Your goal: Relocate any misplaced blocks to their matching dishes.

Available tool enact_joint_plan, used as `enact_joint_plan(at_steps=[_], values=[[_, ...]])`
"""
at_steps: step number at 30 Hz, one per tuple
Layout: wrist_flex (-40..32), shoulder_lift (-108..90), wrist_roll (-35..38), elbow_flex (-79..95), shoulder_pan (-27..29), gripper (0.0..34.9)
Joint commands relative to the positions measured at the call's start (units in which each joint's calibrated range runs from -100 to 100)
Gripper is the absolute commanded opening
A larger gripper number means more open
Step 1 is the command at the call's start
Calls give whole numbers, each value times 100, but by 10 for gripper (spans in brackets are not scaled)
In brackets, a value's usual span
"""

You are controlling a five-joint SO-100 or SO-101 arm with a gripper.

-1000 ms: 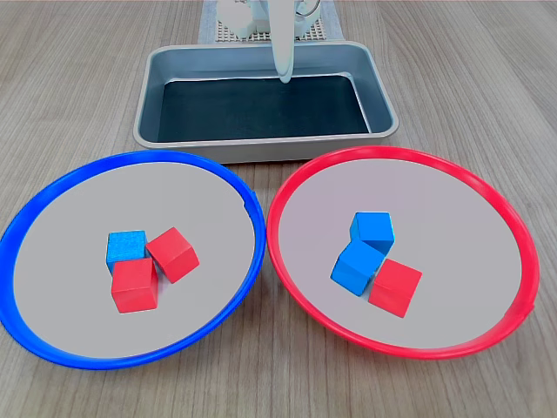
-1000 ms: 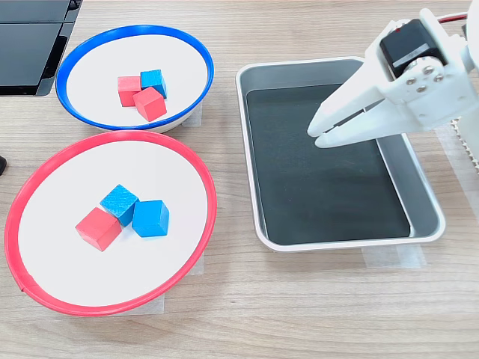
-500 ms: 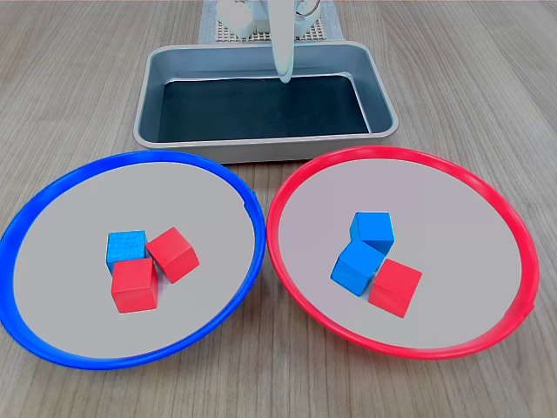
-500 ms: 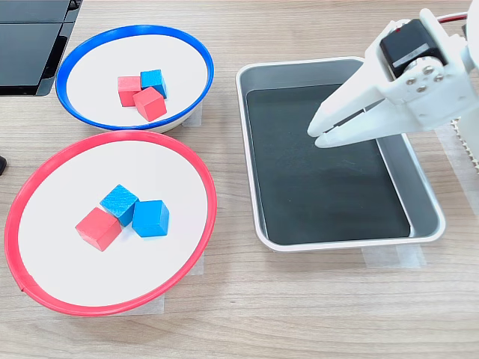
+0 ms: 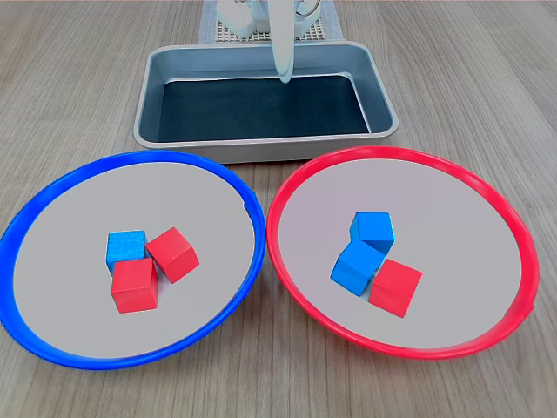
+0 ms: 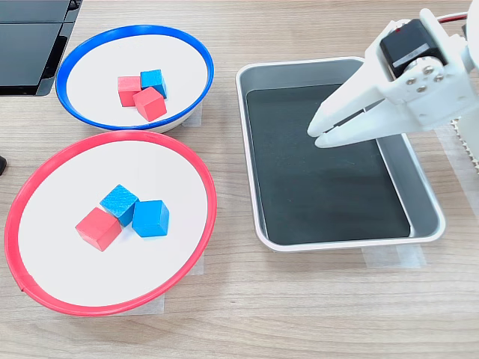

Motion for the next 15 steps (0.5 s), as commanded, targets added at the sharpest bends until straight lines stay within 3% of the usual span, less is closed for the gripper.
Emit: enact_joint_plan(at_steps=[1, 15], values=[[23, -26, -15, -28, 32, 4], [-109, 94, 117, -128, -6, 4]])
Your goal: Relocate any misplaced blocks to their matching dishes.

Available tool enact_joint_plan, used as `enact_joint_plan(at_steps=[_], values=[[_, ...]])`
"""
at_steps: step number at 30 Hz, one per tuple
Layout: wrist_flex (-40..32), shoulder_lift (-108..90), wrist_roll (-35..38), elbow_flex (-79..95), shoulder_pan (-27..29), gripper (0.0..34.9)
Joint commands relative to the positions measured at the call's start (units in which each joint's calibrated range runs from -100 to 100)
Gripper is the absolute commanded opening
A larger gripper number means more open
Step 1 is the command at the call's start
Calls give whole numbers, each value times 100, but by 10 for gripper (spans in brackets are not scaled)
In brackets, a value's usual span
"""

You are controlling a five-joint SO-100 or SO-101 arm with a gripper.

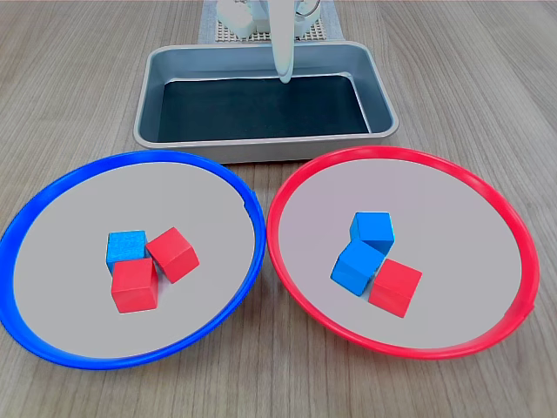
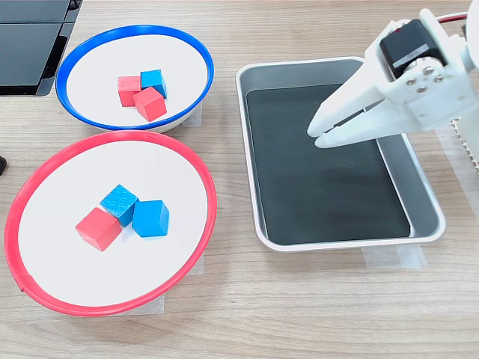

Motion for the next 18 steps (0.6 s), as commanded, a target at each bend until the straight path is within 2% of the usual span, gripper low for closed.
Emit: enact_joint_plan(at_steps=[1, 8, 18], values=[[-117, 188, 117, -273, -6, 4], [-158, 2004, 523, -2194, -176, 4], [-175, 5970, 1656, -5699, -307, 4]])
